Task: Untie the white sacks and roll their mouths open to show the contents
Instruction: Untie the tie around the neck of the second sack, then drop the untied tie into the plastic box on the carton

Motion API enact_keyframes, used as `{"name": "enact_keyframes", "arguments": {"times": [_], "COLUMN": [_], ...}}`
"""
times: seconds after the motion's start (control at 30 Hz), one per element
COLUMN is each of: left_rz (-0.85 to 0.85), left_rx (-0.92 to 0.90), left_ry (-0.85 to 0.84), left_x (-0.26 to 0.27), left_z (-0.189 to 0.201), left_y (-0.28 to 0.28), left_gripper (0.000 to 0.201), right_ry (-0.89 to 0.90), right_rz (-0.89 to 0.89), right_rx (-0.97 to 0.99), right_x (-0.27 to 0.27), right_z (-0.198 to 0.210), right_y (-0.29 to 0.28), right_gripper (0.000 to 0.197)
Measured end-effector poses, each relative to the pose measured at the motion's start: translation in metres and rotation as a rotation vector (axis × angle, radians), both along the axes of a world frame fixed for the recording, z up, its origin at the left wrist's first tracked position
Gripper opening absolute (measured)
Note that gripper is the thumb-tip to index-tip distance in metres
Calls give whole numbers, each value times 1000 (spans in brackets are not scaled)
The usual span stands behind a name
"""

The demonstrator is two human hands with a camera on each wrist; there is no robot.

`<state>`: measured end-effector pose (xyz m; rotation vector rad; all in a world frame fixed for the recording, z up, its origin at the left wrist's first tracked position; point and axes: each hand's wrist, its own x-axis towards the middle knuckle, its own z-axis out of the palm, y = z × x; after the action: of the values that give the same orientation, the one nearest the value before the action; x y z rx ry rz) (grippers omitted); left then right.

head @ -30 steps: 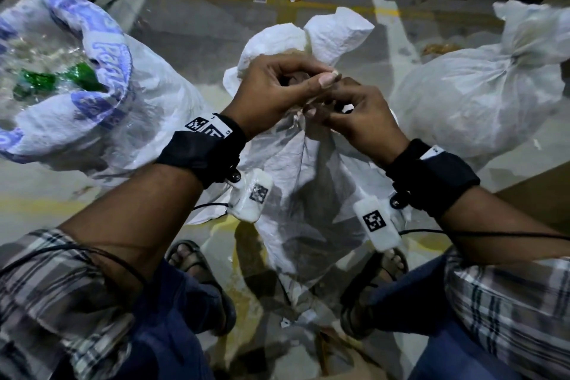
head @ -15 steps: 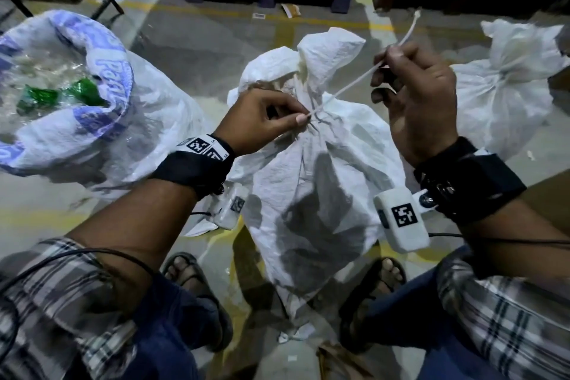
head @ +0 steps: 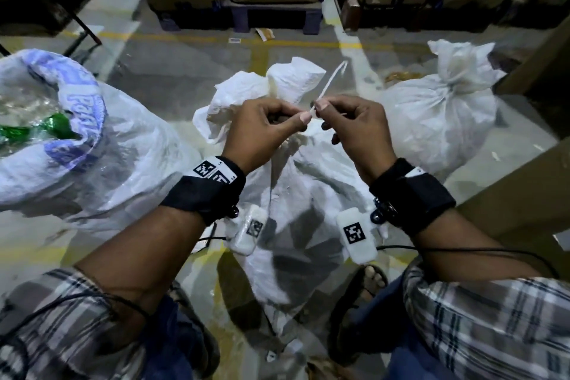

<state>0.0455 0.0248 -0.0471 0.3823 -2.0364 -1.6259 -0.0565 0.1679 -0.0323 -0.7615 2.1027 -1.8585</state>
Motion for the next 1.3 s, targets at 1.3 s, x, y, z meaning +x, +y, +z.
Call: {"name": "enact_keyframes", "arguments": {"times": [1.3], "left_rz": [-472], "left_rx": [-357], "left_ry": [-283], "left_x": [-242], "left_z": [76], "left_y": [406], "left_gripper": [16], "right_ry": [154], "right_rz": [-1013], "right_rx": [886], "right_x": [-99], "right_z": [86], "right_y": [477], "right_gripper": [16]}}
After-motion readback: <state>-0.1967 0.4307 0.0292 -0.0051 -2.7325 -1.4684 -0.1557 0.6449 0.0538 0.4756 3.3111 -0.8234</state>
